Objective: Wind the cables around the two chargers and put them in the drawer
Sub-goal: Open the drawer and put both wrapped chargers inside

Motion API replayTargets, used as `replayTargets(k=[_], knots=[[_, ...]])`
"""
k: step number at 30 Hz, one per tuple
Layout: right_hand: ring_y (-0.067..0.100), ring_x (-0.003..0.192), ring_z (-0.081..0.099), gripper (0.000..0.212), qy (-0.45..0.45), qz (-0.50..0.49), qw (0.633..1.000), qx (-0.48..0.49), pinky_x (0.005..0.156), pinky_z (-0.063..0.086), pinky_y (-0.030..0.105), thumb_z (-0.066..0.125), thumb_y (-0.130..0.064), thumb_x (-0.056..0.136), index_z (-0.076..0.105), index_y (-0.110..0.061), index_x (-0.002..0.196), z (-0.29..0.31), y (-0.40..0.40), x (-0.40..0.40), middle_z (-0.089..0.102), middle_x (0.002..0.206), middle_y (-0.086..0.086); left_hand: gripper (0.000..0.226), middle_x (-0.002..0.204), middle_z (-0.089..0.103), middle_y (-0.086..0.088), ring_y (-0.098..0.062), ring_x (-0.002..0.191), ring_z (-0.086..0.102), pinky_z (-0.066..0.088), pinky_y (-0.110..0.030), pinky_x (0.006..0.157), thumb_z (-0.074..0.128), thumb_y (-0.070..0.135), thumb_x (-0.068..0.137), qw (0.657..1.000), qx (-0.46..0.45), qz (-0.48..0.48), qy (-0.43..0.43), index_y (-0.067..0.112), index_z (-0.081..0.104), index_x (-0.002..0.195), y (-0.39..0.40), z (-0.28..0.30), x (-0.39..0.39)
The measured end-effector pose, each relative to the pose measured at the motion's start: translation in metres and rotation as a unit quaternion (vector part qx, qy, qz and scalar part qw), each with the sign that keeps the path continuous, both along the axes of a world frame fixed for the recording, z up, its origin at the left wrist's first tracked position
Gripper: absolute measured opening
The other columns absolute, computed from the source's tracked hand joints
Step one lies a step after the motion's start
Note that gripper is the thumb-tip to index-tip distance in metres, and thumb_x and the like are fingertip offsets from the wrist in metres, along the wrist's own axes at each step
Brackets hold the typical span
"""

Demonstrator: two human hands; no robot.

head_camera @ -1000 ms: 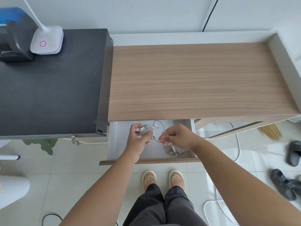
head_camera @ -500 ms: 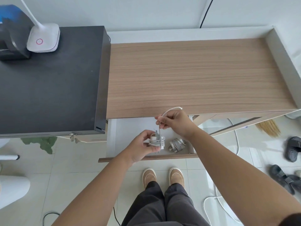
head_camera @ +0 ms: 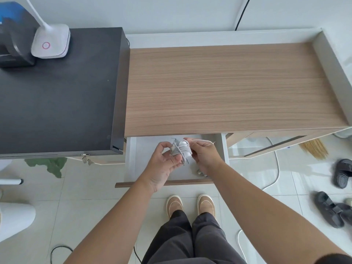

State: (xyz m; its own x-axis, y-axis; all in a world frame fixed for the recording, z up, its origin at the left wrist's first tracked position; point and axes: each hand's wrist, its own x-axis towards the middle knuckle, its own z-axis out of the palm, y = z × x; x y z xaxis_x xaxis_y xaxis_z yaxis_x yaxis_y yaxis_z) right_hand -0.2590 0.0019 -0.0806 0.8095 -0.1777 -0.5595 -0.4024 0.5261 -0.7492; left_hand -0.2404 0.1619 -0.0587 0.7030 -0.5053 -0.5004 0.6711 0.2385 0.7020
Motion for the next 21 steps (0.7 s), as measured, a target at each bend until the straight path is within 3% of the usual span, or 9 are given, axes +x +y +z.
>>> replayTargets(k=[3,7,11,17,21], knots=[[0.022,0.075,0.061,0.017,-0.008,-0.016,0.999,-0.029,0.065,0.051,0.026,0.061,0.0,0.089,0.075,0.0,0.079,-0.003,0.01,-0.014,0.074,0.094,0.014,0.04,0.096,0.068,-0.011,-0.017,0.081,0.069,0.056,-0.025,0.071,0.071,-0.005,0.074,0.998,-0.003,0.053,0.017,0.016,0.048,0.098,-0.006,0.0,0.001],[0.01,0.067,0.06,0.012,0.002,-0.015,0.986,-0.167,0.067,0.052,0.021,0.066,-0.008,0.088,0.076,-0.007,0.082,0.003,0.006,-0.023,0.074,0.08,0.001,0.039,0.097,0.067,-0.013,-0.014,0.079,0.07,0.056,-0.023,0.068,0.062,-0.006,0.083,0.994,0.038,0.087,0.045,0.01,0.051,0.116,-0.008,-0.005,0.003],[0.001,0.059,0.061,0.011,0.004,0.008,0.978,-0.21,0.06,0.049,0.013,0.065,-0.008,0.089,0.076,-0.009,0.086,0.007,-0.001,-0.029,0.071,0.063,-0.011,0.044,0.103,0.066,-0.014,-0.013,0.083,0.069,0.055,-0.022,0.071,0.062,-0.001,0.084,0.996,0.019,0.063,0.055,0.005,0.053,0.126,-0.01,-0.008,0.008],[0.006,0.073,0.067,0.011,-0.001,0.028,0.952,-0.306,0.073,0.055,0.023,0.068,-0.017,0.088,0.076,-0.022,0.084,0.008,-0.004,-0.023,0.074,0.075,-0.006,0.041,0.104,0.065,-0.008,-0.012,0.094,0.061,0.052,-0.017,0.082,0.06,0.017,0.085,0.994,-0.001,0.1,0.038,-0.001,0.059,0.122,-0.026,-0.008,0.007],[-0.002,0.07,0.064,0.007,-0.033,0.043,0.938,-0.344,0.057,0.052,0.017,0.07,-0.013,0.086,0.077,-0.015,0.086,0.01,-0.001,-0.033,0.069,0.074,-0.02,0.019,0.095,0.068,-0.004,-0.009,0.088,0.064,0.053,-0.017,0.081,0.054,0.009,0.094,0.991,0.02,0.127,0.031,0.005,0.064,0.11,-0.028,-0.01,0.011]])
